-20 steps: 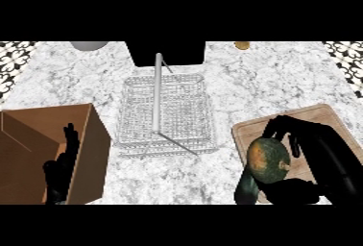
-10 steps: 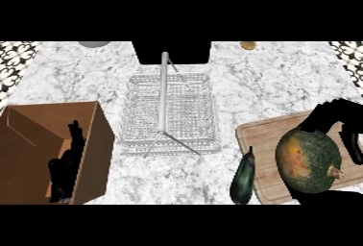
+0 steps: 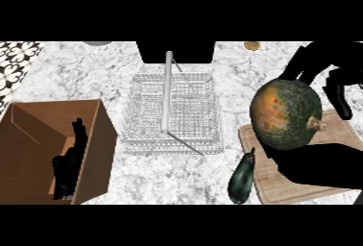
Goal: Pick the squash from the cutting board and place it in the tiered basket
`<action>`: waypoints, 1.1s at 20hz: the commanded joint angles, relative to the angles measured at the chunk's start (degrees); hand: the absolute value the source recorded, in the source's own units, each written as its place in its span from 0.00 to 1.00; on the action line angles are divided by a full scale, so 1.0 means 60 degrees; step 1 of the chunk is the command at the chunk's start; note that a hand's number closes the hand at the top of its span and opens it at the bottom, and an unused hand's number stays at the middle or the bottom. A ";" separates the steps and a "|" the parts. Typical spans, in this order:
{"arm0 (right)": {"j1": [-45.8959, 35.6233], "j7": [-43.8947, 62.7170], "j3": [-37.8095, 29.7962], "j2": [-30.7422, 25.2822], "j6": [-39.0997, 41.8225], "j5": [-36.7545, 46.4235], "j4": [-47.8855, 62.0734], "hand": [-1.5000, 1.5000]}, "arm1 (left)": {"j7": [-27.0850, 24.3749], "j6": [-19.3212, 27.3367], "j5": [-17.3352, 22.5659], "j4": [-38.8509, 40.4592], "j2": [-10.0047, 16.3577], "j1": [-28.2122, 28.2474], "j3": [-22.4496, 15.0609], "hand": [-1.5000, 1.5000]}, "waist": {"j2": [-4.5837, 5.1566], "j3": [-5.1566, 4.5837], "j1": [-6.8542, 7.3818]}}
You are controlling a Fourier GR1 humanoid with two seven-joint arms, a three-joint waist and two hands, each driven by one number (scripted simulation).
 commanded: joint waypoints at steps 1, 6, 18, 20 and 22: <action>-0.0738 0.0804 0.0088 0.0200 0.0173 0.0125 0.0802 1.00 | 0.0666 0.0219 -0.0296 0.0211 -0.0446 0.0207 -0.0490 0.50 | 0.0076 -0.0091 -0.0028; -0.1472 -0.0068 0.0635 0.0858 -0.0498 0.0752 0.2625 1.00 | 0.0580 -0.0291 0.0018 0.0388 -0.0031 0.0118 -0.0127 0.50 | 0.0114 -0.0092 0.0062; -0.1614 -0.1177 0.1877 0.1992 -0.1651 0.2500 0.5322 1.00 | 0.0425 0.0007 -0.0262 0.0459 -0.0435 0.0196 -0.0229 0.50 | 0.0106 -0.0087 0.0017; -0.1327 -0.1624 0.1798 0.2012 -0.2163 0.2768 0.6039 1.00 | 0.0162 -0.0341 -0.0047 0.0274 -0.0125 0.0395 -0.0013 0.50 | 0.0110 -0.0085 0.0044; -0.1656 -0.1599 0.2072 0.2478 -0.3073 0.2911 0.6868 1.00 | 0.0133 -0.0467 0.0053 0.0992 -0.0064 -0.0234 0.0195 0.50 | 0.0138 -0.0091 0.0064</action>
